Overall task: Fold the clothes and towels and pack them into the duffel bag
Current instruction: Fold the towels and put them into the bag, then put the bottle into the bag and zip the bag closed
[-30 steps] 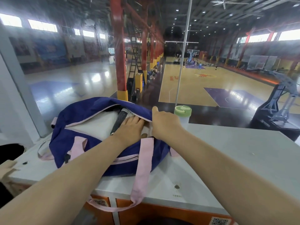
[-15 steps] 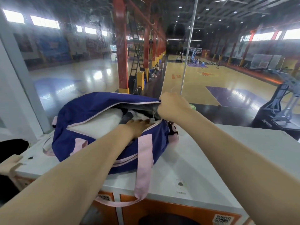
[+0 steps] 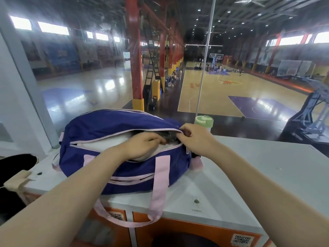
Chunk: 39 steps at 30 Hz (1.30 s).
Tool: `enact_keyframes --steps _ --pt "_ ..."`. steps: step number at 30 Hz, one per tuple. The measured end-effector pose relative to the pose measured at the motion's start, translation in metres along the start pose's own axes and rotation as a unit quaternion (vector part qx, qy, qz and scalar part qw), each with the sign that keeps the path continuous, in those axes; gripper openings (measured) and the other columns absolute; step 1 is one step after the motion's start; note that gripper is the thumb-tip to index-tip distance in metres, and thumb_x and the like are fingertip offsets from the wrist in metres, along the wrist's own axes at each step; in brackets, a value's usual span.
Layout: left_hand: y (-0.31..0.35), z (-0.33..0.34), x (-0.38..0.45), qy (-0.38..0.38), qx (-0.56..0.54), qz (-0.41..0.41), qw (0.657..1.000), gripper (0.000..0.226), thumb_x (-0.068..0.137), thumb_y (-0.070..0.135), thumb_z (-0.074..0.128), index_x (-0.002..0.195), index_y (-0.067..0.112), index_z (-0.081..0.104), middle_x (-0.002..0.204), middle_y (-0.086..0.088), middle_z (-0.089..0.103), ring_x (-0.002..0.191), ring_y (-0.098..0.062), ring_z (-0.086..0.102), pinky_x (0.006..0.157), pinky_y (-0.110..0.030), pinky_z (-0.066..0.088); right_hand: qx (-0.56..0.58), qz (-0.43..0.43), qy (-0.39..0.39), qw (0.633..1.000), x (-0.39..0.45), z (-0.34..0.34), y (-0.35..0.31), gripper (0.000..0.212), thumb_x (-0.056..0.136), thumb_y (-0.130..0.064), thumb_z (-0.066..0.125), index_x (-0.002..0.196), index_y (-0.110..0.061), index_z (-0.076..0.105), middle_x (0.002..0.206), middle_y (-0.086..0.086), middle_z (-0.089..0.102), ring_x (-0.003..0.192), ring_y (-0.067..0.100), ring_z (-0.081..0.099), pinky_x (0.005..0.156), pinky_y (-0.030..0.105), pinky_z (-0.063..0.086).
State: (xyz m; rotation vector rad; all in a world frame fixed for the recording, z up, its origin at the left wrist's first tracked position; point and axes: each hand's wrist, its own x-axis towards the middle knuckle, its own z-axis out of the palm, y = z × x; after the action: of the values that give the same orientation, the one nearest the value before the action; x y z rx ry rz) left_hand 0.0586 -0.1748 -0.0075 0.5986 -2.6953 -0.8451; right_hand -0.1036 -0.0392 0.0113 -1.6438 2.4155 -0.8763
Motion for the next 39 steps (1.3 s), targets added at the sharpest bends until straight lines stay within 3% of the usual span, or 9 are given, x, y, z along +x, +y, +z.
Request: enact_keyframes --steps 4,7,11,14,17,22,27,34,39 --pt "-0.003 -0.017 -0.034 0.169 0.066 0.033 0.983 0.024 0.093 0.014 0.056 0.107 0.029 0.066 0.108 0.017 0.066 0.1 0.001 0.057 0.09 -0.019 0.044 0.038 -0.054 0.034 0.997 -0.005 0.008 0.008 0.012 0.089 -0.018 0.053 0.084 -0.028 0.058 0.102 -0.001 0.058 0.095 0.013 0.051 0.088 0.029 0.042" --pt "-0.013 -0.019 -0.047 0.318 0.182 0.068 0.928 0.049 0.078 0.012 0.067 0.124 0.023 0.053 0.127 0.004 0.053 0.119 -0.015 0.044 0.104 -0.032 0.035 0.019 -0.056 0.005 0.998 -0.016 0.012 0.002 0.021 0.091 -0.013 0.046 0.079 -0.03 0.051 0.102 -0.001 0.062 0.095 0.02 0.054 0.084 0.033 0.045" --pt "-0.023 -0.012 -0.036 0.217 0.301 0.044 0.927 0.081 0.081 0.03 0.064 0.15 0.028 0.022 0.159 0.001 0.021 0.147 -0.024 0.015 0.12 -0.045 0.014 -0.024 -0.043 -0.034 0.998 -0.028 0.007 -0.001 0.026 0.093 -0.019 0.04 0.069 -0.03 0.041 0.079 -0.001 0.057 0.079 0.021 0.049 0.065 0.034 0.039" --pt "-0.029 0.006 -0.024 0.181 0.296 0.017 0.938 0.077 0.084 0.031 0.06 0.151 0.031 0.022 0.159 0.006 0.023 0.146 -0.021 0.019 0.12 -0.046 0.008 -0.021 -0.044 -0.096 0.994 -0.033 -0.007 -0.003 0.021 0.093 -0.025 0.045 0.073 -0.025 0.05 0.075 -0.004 0.057 0.076 0.02 0.053 0.067 0.032 0.042" --pt "-0.036 0.023 -0.02 0.208 0.213 -0.038 0.954 0.062 0.085 0.026 0.06 0.144 0.034 0.04 0.149 0.009 0.043 0.135 -0.018 0.037 0.115 -0.041 0.021 0.05 -0.017 -0.102 0.993 -0.023 -0.02 0.008 0.028 0.091 -0.05 0.054 0.09 -0.025 0.064 0.089 -0.004 0.068 0.086 0.017 0.062 0.079 0.031 0.049" --pt "-0.046 0.035 -0.019 0.214 0.229 -0.041 0.949 0.051 0.091 0.025 0.054 0.139 0.039 0.046 0.149 0.013 0.042 0.137 -0.016 0.037 0.117 -0.04 0.018 -0.088 0.076 0.14 0.983 0.04 -0.035 0.052 0.057 0.084 -0.051 0.061 0.133 -0.024 0.047 0.134 0.007 0.051 0.123 0.031 0.048 0.101 0.046 0.043" --pt "-0.047 0.037 -0.02 0.204 0.212 -0.047 0.955 0.048 0.094 0.025 0.049 0.14 0.039 0.045 0.15 0.015 0.04 0.142 -0.011 0.029 0.12 -0.038 0.01 -0.066 0.192 0.071 0.977 0.082 -0.015 0.083 0.101 0.074 -0.064 0.068 0.152 -0.027 0.016 0.153 0.016 0.025 0.136 0.044 0.032 0.108 0.054 0.036" --pt "-0.037 0.049 -0.023 0.223 0.154 -0.051 0.961 0.049 0.093 0.017 0.048 0.138 0.037 0.048 0.147 0.015 0.044 0.143 -0.009 0.027 0.12 -0.036 0.003 -0.034 0.196 0.115 0.973 0.084 0.01 0.09 0.07 0.084 -0.04 0.067 0.143 -0.02 0.034 0.136 0.019 0.037 0.114 0.045 0.054 0.093 0.046 0.049" --pt "-0.004 0.072 -0.027 0.204 0.131 -0.031 0.97 0.05 0.093 0.02 0.046 0.139 0.039 0.046 0.148 0.018 0.042 0.144 -0.009 0.023 0.12 -0.037 0.001 -0.042 0.203 0.189 0.96 0.068 -0.016 0.088 0.064 0.084 -0.042 0.065 0.136 -0.015 0.04 0.136 0.018 0.039 0.113 0.044 0.053 0.092 0.047 0.049"
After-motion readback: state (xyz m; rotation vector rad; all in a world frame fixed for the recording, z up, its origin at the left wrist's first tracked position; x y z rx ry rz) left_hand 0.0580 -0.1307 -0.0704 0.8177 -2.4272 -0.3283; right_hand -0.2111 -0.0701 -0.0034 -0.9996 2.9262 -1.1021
